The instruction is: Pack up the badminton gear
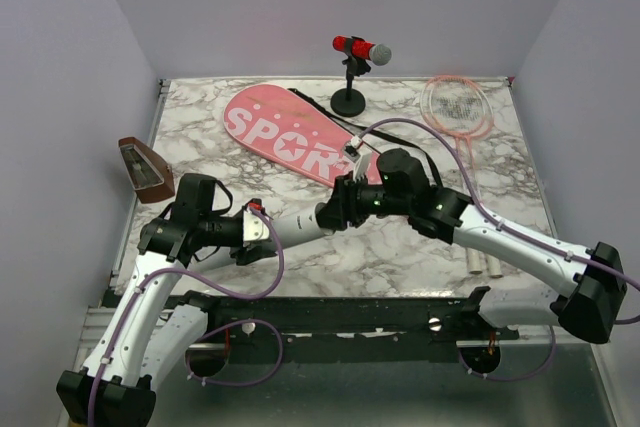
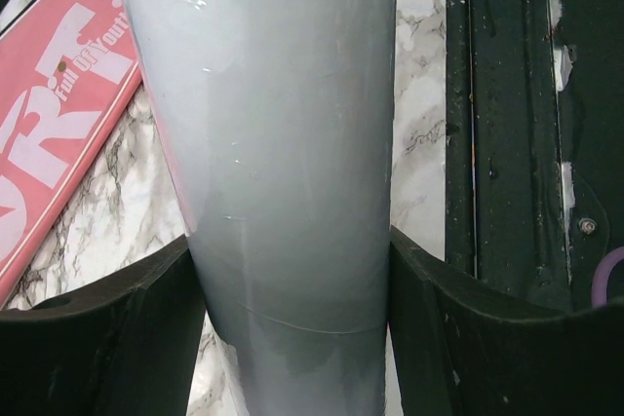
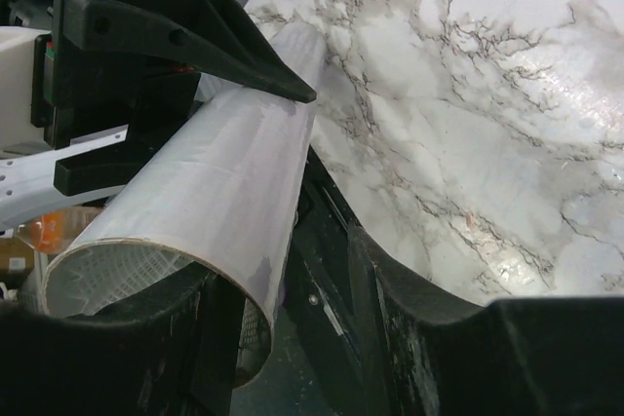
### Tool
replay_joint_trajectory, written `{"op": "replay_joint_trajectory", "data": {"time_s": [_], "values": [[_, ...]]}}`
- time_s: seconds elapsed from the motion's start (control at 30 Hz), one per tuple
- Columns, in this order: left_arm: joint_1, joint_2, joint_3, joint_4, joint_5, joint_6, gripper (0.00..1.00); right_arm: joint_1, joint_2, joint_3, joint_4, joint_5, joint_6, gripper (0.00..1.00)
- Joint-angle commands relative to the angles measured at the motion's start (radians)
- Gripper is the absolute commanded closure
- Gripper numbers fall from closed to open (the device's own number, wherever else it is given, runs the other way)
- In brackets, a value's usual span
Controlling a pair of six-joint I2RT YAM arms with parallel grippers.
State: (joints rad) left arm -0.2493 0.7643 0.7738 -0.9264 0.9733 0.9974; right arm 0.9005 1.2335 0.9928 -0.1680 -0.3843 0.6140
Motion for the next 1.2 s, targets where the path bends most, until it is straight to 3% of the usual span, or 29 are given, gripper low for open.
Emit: {"op": "replay_joint_trajectory", "data": {"time_s": [0.0, 0.3, 0.53, 0.77, 0.97, 1.1, 1.17], "values": [[-0.004, -0.003, 0.022, 0.018, 0.067, 0.003, 0.48, 0.02, 0.021, -0.025, 0.041, -0.021, 0.004, 0.48], [-0.004, 0.004, 0.025, 0.02, 0.065, 0.001, 0.48, 0.026, -0.006, 0.001, 0.001, -0.018, -0.013, 0.38], [-0.004, -0.002, 0.004, 0.023, 0.022, 0.007, 0.47, 0.025, -0.114, 0.167, -0.258, 0.168, -0.095, 0.32], [-0.004, -0.011, -0.007, 0.041, -0.001, -0.025, 0.47, 0.023, -0.207, 0.245, -0.439, 0.379, -0.079, 0.27], [-0.005, 0.033, 0.025, 0.109, -0.099, -0.169, 0.47, 0.018, -0.212, 0.162, -0.648, 0.694, 0.172, 0.19], [-0.005, 0.099, 0.081, 0.113, -0.159, -0.243, 0.48, 0.018, -0.233, -0.004, -0.7, 0.755, 0.438, 0.19], [-0.005, 0.101, 0.065, 0.121, -0.18, -0.22, 0.48, 0.018, -0.284, -0.122, -0.632, 0.73, 0.49, 0.19]]}}
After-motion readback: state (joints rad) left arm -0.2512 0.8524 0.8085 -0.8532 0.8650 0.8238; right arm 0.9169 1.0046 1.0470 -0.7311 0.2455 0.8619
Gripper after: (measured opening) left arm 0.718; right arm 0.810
